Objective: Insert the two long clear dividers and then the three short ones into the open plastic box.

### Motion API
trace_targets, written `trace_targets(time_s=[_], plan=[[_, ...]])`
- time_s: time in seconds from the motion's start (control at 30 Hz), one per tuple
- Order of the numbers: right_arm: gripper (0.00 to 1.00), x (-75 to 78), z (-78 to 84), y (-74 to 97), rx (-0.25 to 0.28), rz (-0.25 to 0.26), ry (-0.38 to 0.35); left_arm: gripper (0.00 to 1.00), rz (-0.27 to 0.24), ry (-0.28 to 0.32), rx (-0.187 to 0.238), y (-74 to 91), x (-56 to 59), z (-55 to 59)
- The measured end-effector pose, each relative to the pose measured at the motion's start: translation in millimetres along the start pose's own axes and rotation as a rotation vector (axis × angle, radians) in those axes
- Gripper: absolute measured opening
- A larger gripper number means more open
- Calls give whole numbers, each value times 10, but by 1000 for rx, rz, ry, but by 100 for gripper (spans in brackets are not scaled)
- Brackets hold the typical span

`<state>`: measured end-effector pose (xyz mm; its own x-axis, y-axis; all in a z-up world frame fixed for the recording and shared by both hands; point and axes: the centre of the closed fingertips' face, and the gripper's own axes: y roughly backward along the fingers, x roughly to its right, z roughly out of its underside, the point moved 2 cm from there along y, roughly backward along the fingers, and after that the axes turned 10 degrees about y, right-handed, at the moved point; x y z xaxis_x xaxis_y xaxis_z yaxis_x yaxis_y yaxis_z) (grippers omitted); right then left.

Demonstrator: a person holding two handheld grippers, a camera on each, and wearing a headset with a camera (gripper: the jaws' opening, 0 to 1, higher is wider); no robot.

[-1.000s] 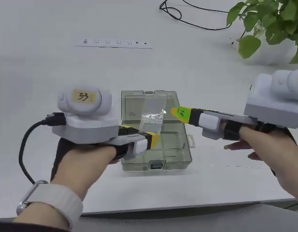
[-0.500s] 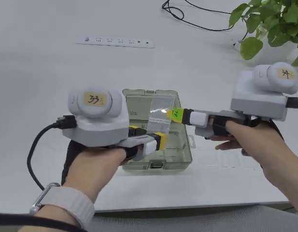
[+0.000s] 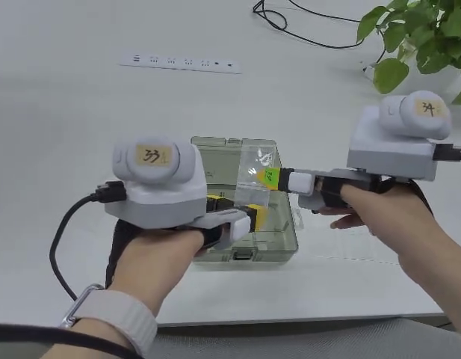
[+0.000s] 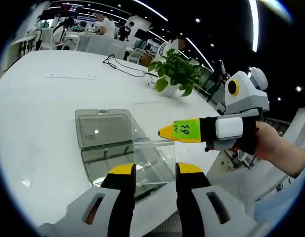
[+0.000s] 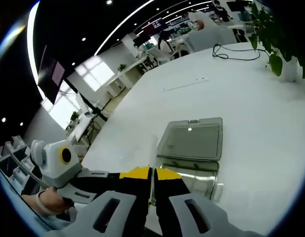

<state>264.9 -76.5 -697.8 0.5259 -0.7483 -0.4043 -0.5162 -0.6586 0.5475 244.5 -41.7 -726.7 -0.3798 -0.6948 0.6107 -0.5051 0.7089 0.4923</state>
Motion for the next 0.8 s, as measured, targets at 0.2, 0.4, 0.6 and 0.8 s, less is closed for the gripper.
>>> trace_targets(time_s=[0.2,0.4,0.6,0.8], plan=[[2,2,-5,1,-17,7,7,30,2,3,5,-23,7,16],[1,40,-9,1,-35,13,5,31,8,-12,12,-42,2,17],[1,48,-9,-19,-49,16,5,43,-10,-131,-12,-72,-16,83],[1,85,-5,-14,-75,26,-1,57,18,-214,-21,-49,-65,134]])
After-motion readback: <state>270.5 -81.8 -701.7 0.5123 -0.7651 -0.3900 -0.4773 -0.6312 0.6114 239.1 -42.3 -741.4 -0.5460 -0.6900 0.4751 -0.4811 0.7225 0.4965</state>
